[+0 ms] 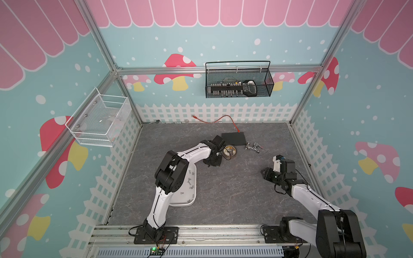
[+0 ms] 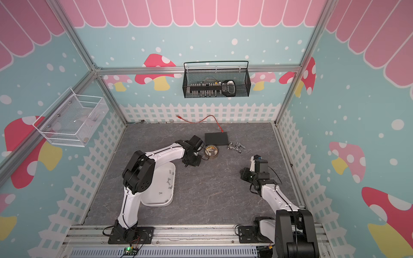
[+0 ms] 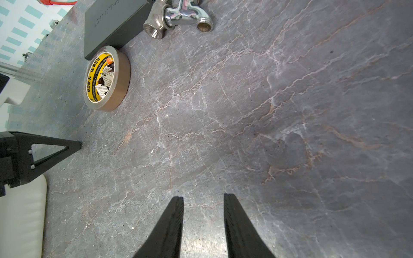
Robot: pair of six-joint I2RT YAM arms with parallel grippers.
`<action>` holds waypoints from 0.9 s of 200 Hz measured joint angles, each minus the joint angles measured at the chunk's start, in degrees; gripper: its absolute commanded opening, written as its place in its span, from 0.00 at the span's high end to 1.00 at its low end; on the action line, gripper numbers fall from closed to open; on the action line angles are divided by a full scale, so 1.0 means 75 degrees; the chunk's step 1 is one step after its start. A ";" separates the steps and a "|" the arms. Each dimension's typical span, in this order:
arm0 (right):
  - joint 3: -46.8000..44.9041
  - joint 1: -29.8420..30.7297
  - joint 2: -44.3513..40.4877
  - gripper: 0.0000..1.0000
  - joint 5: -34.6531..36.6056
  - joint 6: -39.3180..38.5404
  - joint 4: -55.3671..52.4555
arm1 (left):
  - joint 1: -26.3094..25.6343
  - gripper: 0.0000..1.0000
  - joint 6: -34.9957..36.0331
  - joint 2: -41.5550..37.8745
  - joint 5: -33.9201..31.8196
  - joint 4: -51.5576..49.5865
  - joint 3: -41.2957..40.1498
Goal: Put the screws on the desktop into the storage box
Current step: Pick up the screw from the center of the board, then place the screw in the storage box.
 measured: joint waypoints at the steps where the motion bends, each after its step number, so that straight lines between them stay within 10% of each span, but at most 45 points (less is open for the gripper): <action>1: 0.0000 0.0000 0.0000 0.64 0.0000 0.0000 0.0000 | 0.0000 0.99 -0.0015 0.0000 0.0000 0.0000 0.0000; 111: 0.0000 0.0000 0.0000 0.64 -0.0009 0.0000 0.0000 | -0.0085 1.00 -0.0064 -0.0373 -0.0035 -0.0224 0.0029; 180: 0.0000 0.0000 0.0000 0.64 -0.0055 0.0000 0.0000 | -0.0160 1.00 -0.0580 -0.3072 -0.0443 -0.0201 -0.1402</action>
